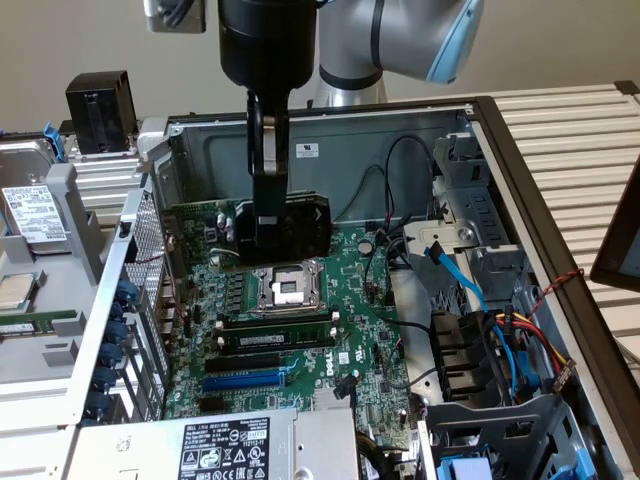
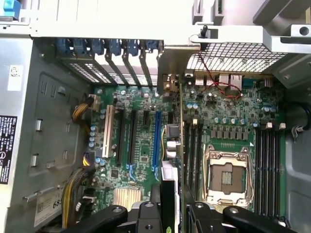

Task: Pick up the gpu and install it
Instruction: 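Insert the gpu into the slot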

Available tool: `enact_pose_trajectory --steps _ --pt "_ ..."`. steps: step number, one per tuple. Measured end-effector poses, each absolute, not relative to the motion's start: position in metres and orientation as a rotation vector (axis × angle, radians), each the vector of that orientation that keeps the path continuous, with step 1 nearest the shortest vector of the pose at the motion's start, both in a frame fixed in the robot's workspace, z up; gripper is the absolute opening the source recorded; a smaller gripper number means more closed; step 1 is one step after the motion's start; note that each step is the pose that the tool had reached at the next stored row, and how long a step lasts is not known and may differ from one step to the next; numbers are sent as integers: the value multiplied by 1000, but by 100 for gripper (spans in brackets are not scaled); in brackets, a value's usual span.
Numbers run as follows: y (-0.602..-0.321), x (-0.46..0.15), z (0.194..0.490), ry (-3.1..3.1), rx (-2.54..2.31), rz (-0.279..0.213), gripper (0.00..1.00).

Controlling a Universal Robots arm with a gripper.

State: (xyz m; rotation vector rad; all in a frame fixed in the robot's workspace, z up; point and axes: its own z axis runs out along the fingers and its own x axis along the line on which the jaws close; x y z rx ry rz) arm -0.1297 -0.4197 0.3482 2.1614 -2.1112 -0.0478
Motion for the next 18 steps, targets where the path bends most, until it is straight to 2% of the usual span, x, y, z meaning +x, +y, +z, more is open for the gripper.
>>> enact_pose_trajectory --steps 12,18 --pt "-420 -135 327 -2109 2162 -46 27" --pt "-420 -135 325 -2107 2158 -44 27"
